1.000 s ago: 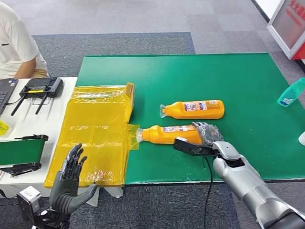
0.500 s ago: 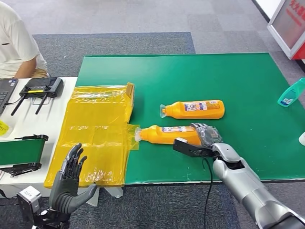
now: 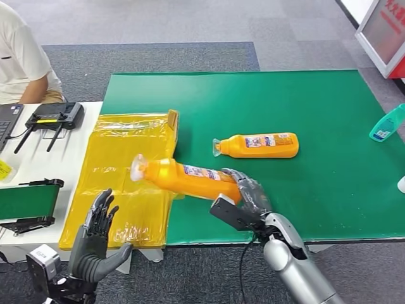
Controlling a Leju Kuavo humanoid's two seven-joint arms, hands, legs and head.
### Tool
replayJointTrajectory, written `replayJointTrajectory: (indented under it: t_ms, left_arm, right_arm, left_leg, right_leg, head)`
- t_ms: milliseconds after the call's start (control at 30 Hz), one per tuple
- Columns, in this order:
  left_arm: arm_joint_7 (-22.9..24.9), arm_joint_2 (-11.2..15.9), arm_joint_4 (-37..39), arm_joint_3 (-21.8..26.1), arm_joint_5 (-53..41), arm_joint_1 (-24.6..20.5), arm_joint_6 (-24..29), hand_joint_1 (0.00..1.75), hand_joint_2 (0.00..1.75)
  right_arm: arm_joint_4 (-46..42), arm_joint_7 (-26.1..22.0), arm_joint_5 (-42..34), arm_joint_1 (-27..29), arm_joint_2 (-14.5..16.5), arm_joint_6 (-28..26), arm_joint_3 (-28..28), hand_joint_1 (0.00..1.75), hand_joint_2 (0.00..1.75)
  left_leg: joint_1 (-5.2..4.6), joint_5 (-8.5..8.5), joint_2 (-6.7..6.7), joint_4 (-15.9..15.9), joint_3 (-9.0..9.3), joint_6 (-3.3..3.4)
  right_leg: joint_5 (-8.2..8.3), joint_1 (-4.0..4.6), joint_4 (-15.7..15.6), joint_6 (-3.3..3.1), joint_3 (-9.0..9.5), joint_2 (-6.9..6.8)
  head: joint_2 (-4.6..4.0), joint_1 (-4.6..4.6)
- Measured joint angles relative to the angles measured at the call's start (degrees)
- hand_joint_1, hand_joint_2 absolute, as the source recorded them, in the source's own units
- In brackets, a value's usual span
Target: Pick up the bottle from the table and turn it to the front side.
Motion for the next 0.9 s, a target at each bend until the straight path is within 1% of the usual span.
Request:
replayJointTrajectory:
  t_ms: [233, 333, 500, 667, 800, 900]
  left_arm:
    - [0.56, -0.26, -2.71, -3.30, -0.34, -0.58, 2.12, 0.00, 1.75]
    - [0.56, -0.19, -3.77, -4.54, 0.08, -1.06, 2.66, 0.00, 1.75]
    - [0.96, -0.18, -4.49, -5.24, 2.61, -1.57, 2.94, 0.00, 1.75]
    - [1.57, -0.62, -4.50, -5.04, 6.93, -3.25, 0.98, 0.00, 1.75]
    - [2.34, -0.77, -4.50, -5.85, 7.46, -4.86, 0.79, 0.00, 1.75]
    - [2.92, -0.81, -4.50, -6.76, 6.31, -5.95, 1.74, 0.00, 1.75]
  right_arm:
    - [-11.44, -5.82, -11.09, 6.48, 5.19, 3.70, -4.16, 1.75, 1.75]
    - [-14.79, -8.21, -14.13, 8.47, 7.08, 4.53, -5.41, 1.75, 1.75]
    - [-17.97, -10.31, -15.27, 10.19, 8.85, 5.14, -6.52, 1.75, 1.75]
    - [-20.05, -11.70, -15.01, 11.37, 10.31, 5.38, -6.08, 1.75, 1.75]
    - [-19.93, -12.13, -15.68, 12.35, 10.91, 5.07, -4.90, 1.75, 1.75]
    - [-19.22, -12.77, -15.69, 12.84, 11.22, 4.15, -4.00, 1.75, 1.75]
  left_leg:
    - [0.00, 0.00, 0.00, 0.00, 0.00, 0.00]
    - [0.00, 0.00, 0.00, 0.00, 0.01, -0.01]
    - [0.00, 0.00, 0.00, 0.00, 0.01, -0.01]
    - [0.00, 0.01, 0.00, 0.00, 0.01, -0.01]
    - [0.00, 0.01, 0.00, 0.00, 0.01, -0.01]
    - [0.00, 0.01, 0.00, 0.00, 0.01, -0.01]
  right_leg:
    - [0.00, 0.00, 0.00, 0.00, 0.00, 0.00]
    - [0.01, 0.00, 0.00, -0.01, 0.00, 0.01]
    - [0.01, 0.00, 0.00, -0.01, 0.00, 0.01]
    - [0.01, 0.00, 0.00, -0.01, 0.00, 0.01]
    - [0.01, 0.00, 0.00, -0.01, 0.00, 0.01]
    - [0.01, 0.00, 0.00, -0.01, 0.00, 0.01]
  head:
    - [0.00, -0.01]
    - [0.00, -0.01]
    - [0.00, -0.01]
    - [0.00, -0.01]
    - [0.00, -0.01]
    - [0.00, -0.01]
